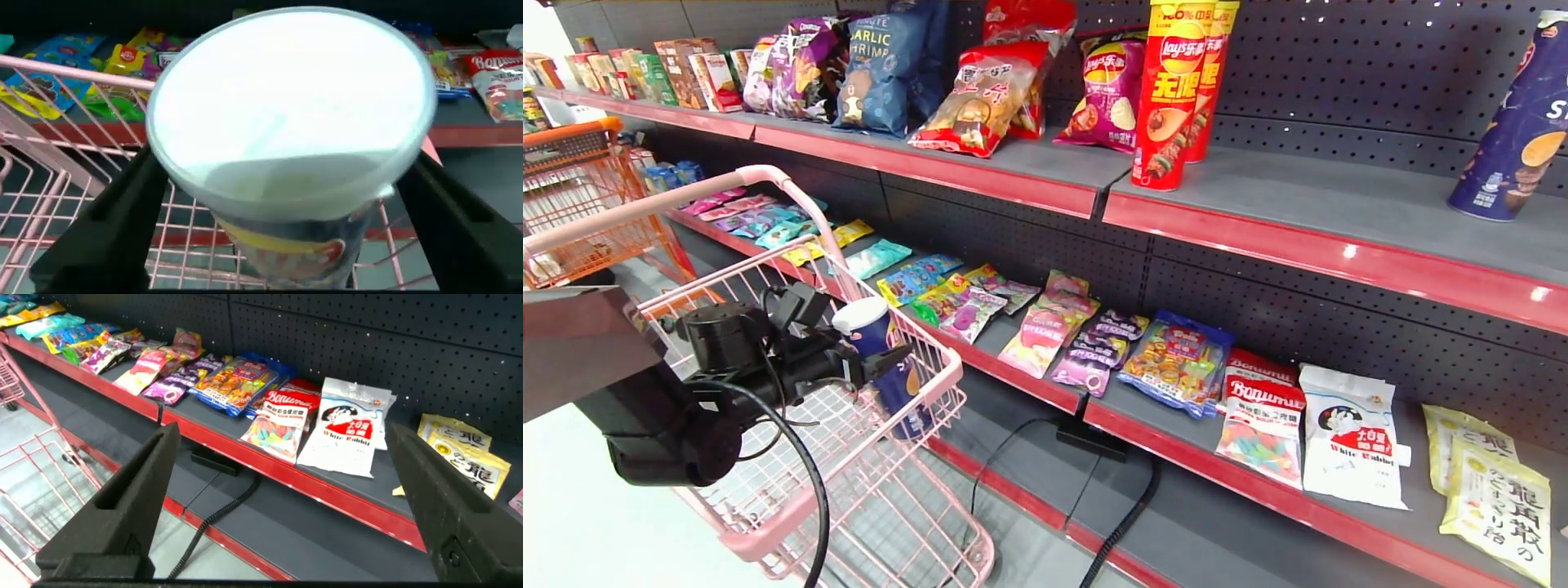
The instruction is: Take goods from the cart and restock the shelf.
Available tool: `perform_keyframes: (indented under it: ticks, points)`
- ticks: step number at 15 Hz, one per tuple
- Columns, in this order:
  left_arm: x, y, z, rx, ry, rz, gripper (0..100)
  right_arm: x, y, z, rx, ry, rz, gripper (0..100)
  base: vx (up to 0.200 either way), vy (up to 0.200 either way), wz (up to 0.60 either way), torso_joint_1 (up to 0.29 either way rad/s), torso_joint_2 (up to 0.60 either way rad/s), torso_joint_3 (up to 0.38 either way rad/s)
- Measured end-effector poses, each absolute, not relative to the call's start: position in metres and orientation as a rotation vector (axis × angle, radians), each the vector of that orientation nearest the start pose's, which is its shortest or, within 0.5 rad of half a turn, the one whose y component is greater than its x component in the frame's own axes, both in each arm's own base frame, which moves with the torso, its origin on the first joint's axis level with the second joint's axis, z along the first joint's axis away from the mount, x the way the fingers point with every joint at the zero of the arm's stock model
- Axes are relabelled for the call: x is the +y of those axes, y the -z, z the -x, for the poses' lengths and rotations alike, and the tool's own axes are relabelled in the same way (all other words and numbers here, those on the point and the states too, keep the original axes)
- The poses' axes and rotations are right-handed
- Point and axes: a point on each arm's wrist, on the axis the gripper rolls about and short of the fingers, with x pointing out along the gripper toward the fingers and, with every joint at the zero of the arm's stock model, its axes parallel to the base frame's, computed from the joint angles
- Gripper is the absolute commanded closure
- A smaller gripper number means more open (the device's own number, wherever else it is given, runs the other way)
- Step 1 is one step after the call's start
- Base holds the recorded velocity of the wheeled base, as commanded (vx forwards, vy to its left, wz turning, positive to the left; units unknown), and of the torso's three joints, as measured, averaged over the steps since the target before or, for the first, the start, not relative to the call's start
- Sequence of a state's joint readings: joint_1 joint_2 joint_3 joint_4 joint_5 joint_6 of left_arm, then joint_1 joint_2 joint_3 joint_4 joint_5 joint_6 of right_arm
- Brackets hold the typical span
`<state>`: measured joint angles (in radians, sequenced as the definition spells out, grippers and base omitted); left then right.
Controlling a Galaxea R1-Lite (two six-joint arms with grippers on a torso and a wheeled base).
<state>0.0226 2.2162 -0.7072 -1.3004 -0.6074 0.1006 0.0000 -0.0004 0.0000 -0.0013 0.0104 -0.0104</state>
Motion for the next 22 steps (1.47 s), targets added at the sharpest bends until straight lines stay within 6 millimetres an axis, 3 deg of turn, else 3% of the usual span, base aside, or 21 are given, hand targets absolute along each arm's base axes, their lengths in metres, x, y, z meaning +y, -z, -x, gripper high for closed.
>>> perform_keyframes:
  ticks: [1,2,7,11,16,20,22]
  points:
    - [-0.009,-0.048,-0.364,0.174,0.6,-0.033,0,0.0,-0.076,0.023,-0.002,-0.01,0.011,0,0.0,0.0,0.0,0.0,0.0,0.0]
    - [-0.011,-0.046,-0.365,0.177,0.605,-0.033,100,0.0,-0.076,0.023,-0.002,-0.01,0.01,0,0.0,0.0,0.0,0.0,0.0,0.0]
    - [-0.013,-0.044,-0.364,0.153,0.589,-0.037,100,0.0,-0.076,0.023,-0.002,-0.011,0.01,0,0.0,0.0,0.0,0.0,0.0,0.0]
    - [0.003,-0.061,-0.348,0.143,0.532,-0.009,100,0.0,-0.076,0.023,-0.002,-0.011,0.009,0,0.0,0.0,0.0,0.0,0.0,0.0]
    - [0.026,-0.139,-0.3,0.094,0.445,0.017,100,0.0,-0.076,0.023,-0.003,-0.013,0.007,0,0.0,0.0,0.0,0.0,0.0,0.0]
    - [0.027,-0.21,-0.237,0.015,0.396,-0.003,100,0.0,-0.076,0.023,-0.003,-0.013,0.003,0,0.0,0.0,0.0,0.0,0.0,0.0]
    - [0.027,-0.236,-0.203,-0.05,0.351,-0.027,100,0.0,-0.076,0.023,-0.001,-0.014,0.002,0,0.0,0.0,0.0,0.028,-0.1,-0.072]
